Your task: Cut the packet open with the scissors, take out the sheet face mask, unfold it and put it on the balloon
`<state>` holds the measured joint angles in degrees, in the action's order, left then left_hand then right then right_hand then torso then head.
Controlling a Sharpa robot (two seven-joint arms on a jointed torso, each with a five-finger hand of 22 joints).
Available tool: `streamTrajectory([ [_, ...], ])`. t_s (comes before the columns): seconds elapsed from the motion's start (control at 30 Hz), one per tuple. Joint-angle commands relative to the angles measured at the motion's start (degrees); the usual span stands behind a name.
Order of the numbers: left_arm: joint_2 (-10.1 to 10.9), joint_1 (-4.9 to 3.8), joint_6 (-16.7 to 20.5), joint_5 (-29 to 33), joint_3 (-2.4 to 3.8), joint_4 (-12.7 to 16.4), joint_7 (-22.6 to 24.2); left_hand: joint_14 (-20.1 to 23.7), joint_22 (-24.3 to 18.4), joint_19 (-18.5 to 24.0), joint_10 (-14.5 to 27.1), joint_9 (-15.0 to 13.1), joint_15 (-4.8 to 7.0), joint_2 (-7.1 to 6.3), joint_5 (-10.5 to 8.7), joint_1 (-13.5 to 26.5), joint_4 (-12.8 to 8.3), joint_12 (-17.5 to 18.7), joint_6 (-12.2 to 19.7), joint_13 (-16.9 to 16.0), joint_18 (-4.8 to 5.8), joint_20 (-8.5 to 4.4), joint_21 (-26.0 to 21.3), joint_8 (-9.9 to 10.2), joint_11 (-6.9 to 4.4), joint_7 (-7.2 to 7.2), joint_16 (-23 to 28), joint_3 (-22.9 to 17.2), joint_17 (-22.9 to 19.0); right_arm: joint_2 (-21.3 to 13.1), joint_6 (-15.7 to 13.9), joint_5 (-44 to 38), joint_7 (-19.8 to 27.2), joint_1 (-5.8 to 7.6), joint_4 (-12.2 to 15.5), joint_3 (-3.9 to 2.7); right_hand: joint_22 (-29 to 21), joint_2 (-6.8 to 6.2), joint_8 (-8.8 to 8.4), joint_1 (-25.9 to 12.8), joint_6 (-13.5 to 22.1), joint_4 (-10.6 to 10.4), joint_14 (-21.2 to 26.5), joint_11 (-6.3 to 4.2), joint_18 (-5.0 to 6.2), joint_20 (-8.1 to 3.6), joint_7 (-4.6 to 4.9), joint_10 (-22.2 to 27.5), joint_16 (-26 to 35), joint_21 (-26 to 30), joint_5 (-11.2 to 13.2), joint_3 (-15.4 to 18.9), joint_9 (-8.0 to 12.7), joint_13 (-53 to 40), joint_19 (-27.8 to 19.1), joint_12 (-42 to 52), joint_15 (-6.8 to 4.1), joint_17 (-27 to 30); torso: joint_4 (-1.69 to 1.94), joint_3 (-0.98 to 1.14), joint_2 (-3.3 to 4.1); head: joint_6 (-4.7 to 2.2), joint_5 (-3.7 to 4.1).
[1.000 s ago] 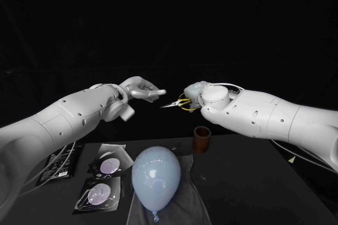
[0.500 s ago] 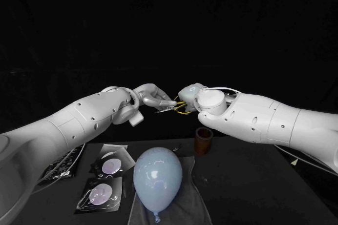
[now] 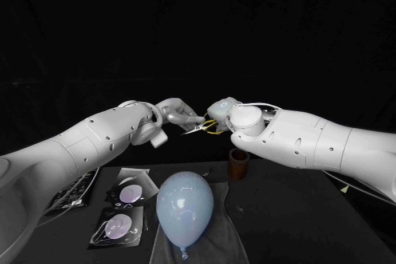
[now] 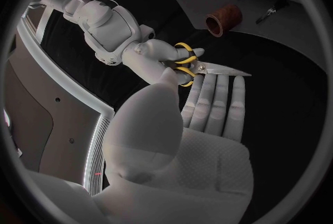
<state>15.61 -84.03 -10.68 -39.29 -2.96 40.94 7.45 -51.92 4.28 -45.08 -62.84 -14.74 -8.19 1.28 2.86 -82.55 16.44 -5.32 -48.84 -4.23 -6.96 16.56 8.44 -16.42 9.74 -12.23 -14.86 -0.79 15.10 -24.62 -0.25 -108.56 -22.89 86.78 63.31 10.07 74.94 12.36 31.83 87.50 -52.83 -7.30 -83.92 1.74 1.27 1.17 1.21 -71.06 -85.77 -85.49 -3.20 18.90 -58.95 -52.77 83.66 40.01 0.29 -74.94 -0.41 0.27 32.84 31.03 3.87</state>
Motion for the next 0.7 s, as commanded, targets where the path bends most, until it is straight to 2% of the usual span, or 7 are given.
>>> streamTrajectory([
  [0.03,-0.36,0.15,-3.23,2.07,-0.03,0.68,0.56,-1.37,0.1,-0.65,-1.28,-0.11,0.48,0.98,-0.12,-1.61,-0.04,-0.41,-0.98,-0.15,-0.84,-0.03,0.36,-0.39,-0.48,-0.18,-0.56,-0.78,0.39,0.03,-1.98,-1.7,-0.27,0.22,0.57,-0.19,13.18,3.24,0.12,3.0,-0.56,-0.09,-4.45,-4.36,-0.25,-0.84,0.0,-6.09,-0.22,-0.07,0.29,0.28,-0.04,0.05,4.72,-0.05,-6.32,-6.69,-0.04,0.03,0.0,-0.04,0.03],
  [0.17,-0.16,0.15,-3.29,2.25,-0.04,0.7,-0.14,-1.97,0.07,-1.07,-1.82,0.02,0.72,1.0,-0.12,-3.83,-0.11,-0.03,-1.4,0.01,-1.16,0.0,0.49,-0.14,-0.68,-0.06,-0.58,-1.68,0.75,-0.49,-3.5,-2.18,-0.39,0.21,1.43,-0.2,13.24,3.23,0.12,3.01,-0.58,-0.1,-4.46,-4.37,-0.28,-0.84,0.0,-6.09,-0.24,-0.22,0.29,0.3,-0.03,0.07,4.77,-0.08,-6.33,-6.72,-0.01,0.04,0.04,-0.04,0.12],
  [0.43,0.18,0.2,-2.43,3.32,-0.07,0.46,-1.24,-2.57,0.14,-1.97,-2.57,0.51,0.69,-0.48,-0.13,-4.92,0.11,0.43,-0.5,0.14,-1.77,-0.05,0.89,1.01,-0.4,-0.77,-0.51,-1.57,1.19,-1.86,-5.57,-2.89,-0.63,0.21,3.47,-0.21,13.42,3.26,0.14,3.15,-0.69,-0.1,-4.51,-4.41,-0.38,-0.85,-0.06,-6.22,-0.38,-0.64,0.28,0.3,-0.01,-0.16,4.93,0.2,-6.35,-7.02,-0.07,0.04,0.0,0.05,-0.03],
  [0.7,0.17,0.5,-3.05,3.83,-0.19,0.41,-1.93,-2.32,0.01,-2.15,-2.6,0.66,0.33,-2.95,-0.14,-3.37,0.23,1.13,-0.6,0.24,-2.07,0.02,0.84,1.46,0.06,-1.21,0.09,0.57,1.45,-2.31,-5.99,-3.12,-0.82,0.21,4.34,-0.21,13.55,3.27,0.15,3.2,-0.75,-0.11,-4.54,-4.43,-0.45,-0.86,-0.08,-6.29,-0.46,-0.95,0.29,0.3,-0.01,-0.25,5.04,0.31,-6.36,-7.18,-0.03,0.03,0.02,0.16,0.05],
])
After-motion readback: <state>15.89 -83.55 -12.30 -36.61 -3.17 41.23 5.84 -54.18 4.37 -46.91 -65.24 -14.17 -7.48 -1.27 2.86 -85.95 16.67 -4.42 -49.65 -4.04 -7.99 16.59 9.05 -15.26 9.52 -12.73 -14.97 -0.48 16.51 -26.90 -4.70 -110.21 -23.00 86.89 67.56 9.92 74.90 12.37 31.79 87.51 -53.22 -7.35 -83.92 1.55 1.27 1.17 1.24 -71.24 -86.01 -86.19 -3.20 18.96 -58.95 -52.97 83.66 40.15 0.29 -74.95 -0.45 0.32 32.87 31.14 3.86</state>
